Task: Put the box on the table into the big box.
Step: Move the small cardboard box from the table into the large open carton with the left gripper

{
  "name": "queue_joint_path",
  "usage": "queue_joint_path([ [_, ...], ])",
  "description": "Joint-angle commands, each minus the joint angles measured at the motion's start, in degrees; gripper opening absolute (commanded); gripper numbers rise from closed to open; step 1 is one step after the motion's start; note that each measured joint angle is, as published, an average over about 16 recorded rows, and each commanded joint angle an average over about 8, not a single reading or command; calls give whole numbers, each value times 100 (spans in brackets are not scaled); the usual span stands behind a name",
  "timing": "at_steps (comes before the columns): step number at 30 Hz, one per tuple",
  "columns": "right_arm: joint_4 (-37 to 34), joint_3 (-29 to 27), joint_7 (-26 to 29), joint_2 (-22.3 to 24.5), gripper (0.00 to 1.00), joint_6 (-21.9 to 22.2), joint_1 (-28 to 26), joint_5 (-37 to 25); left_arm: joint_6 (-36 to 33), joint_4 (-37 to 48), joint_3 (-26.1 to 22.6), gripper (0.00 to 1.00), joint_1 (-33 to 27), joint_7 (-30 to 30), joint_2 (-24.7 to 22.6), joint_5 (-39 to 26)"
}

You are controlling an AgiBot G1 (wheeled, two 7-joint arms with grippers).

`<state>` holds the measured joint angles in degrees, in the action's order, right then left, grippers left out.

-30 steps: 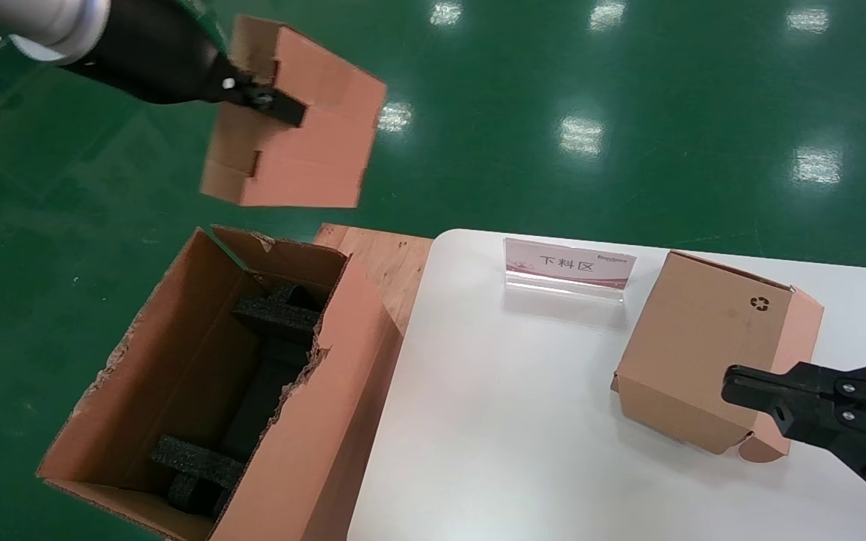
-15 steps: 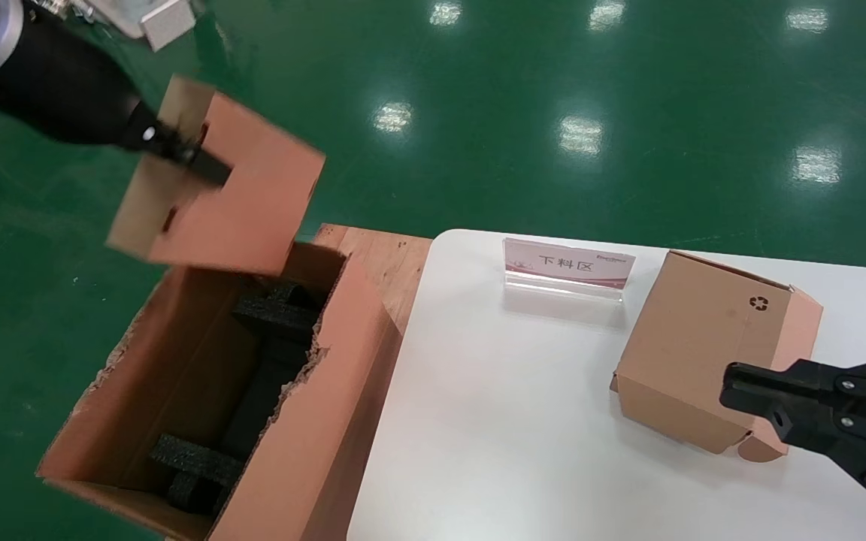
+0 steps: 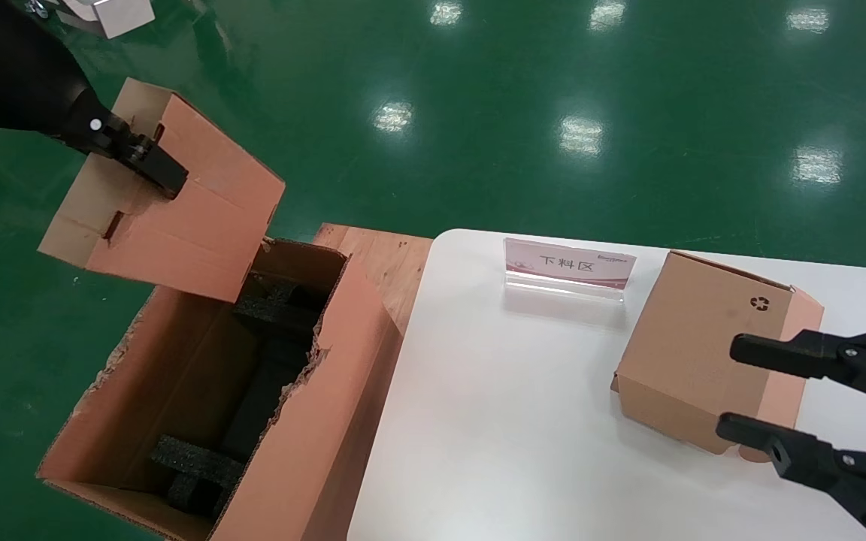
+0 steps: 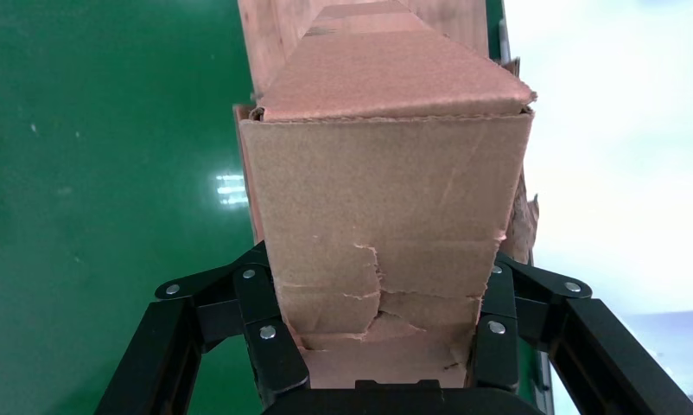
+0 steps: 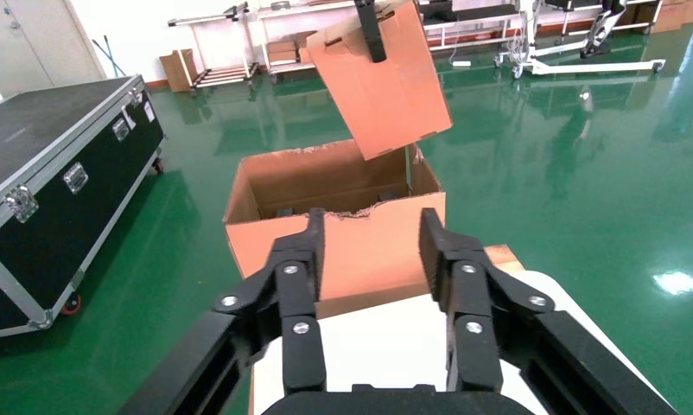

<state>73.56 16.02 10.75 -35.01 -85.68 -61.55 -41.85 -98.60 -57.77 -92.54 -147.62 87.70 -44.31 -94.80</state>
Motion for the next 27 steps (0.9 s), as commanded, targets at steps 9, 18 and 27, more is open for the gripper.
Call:
queue_joint_path([
  [9, 0, 0, 0, 0, 100, 0, 0, 0, -85, 270, -511, 0, 172, 35, 4, 522],
  [18, 0, 0, 0, 0, 100, 0, 0, 0, -103, 501, -979, 0, 462, 1, 40, 1129],
  [27, 0, 0, 0, 0, 100, 0, 0, 0, -65, 961, -1251, 0, 702, -288, -2, 1497],
])
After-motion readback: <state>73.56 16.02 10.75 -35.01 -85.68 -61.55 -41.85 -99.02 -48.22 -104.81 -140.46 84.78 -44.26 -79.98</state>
